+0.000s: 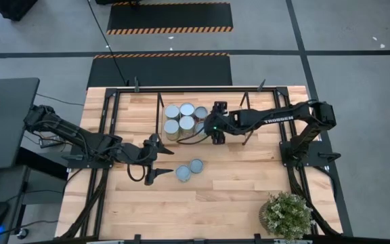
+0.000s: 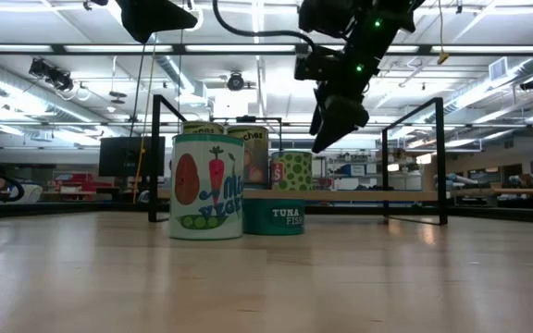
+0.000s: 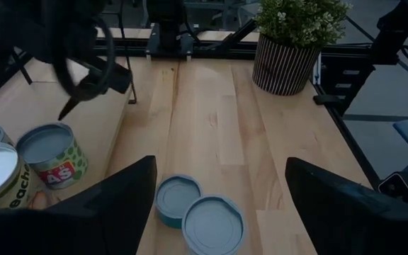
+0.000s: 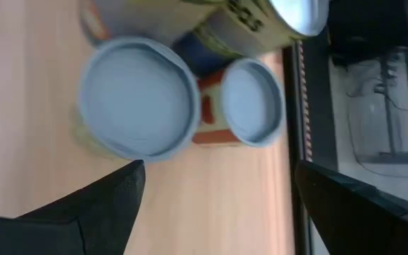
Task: Pick and place cans onto a shelf
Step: Put the canned mixed vegetables on the shelf
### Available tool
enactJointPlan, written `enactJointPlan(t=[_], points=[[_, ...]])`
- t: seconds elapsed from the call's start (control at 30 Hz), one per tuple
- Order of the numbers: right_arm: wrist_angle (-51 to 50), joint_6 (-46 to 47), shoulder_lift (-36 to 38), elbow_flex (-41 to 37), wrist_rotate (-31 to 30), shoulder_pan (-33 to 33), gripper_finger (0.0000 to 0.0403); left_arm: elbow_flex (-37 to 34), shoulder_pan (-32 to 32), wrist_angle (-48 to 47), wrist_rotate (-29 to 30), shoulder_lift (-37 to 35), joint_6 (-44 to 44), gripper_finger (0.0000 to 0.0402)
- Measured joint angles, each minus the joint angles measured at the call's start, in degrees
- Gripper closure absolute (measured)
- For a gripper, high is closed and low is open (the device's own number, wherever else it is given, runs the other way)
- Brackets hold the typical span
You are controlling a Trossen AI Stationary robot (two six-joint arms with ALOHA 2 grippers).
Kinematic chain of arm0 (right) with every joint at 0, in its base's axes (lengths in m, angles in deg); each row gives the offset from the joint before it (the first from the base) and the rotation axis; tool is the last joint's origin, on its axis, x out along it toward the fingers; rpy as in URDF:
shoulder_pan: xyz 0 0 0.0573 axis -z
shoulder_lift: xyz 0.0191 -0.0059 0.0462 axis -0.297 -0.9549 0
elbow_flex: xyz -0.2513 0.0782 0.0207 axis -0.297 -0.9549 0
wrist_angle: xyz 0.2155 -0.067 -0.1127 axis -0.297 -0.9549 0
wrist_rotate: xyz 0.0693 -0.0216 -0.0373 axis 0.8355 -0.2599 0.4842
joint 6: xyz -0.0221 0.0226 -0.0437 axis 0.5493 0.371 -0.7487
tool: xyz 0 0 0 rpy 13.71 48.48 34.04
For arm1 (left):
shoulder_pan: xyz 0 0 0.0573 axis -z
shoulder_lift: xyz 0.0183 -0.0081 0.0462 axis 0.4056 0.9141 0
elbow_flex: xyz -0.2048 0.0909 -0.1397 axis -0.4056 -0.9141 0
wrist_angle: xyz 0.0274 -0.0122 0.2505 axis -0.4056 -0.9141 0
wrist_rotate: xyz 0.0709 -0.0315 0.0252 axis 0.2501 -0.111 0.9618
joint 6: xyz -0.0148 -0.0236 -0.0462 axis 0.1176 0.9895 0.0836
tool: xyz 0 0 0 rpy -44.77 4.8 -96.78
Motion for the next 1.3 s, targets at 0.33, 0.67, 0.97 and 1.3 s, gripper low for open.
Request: enactJointPlan(t=[0.33,0.67,0.97,1.3], points=[[-4.00,3.96,-0.02,-0.02,-5.96,-3.04,0.0030,0.00,0.00,-0.11,0.00,0.00,0.04,0.0083],[-0.19,11.44,-0.02,-0.02,4.94,-13.77,0.0030,0.00,0.37,-0.38,-0.06,0.00,2.11,0.0083],[2.97,14.64,0.00,-0.04,8.99,-19.83,0.0030,0.04,2.06,-17.38,-2.17,0.00,13.21,0.0083],[12.12,17.48,-1.79,-0.15,11.70,-22.55,0.0030,0.02,10.82,-18.11,14.87,-2.75,10.74,0.0083]])
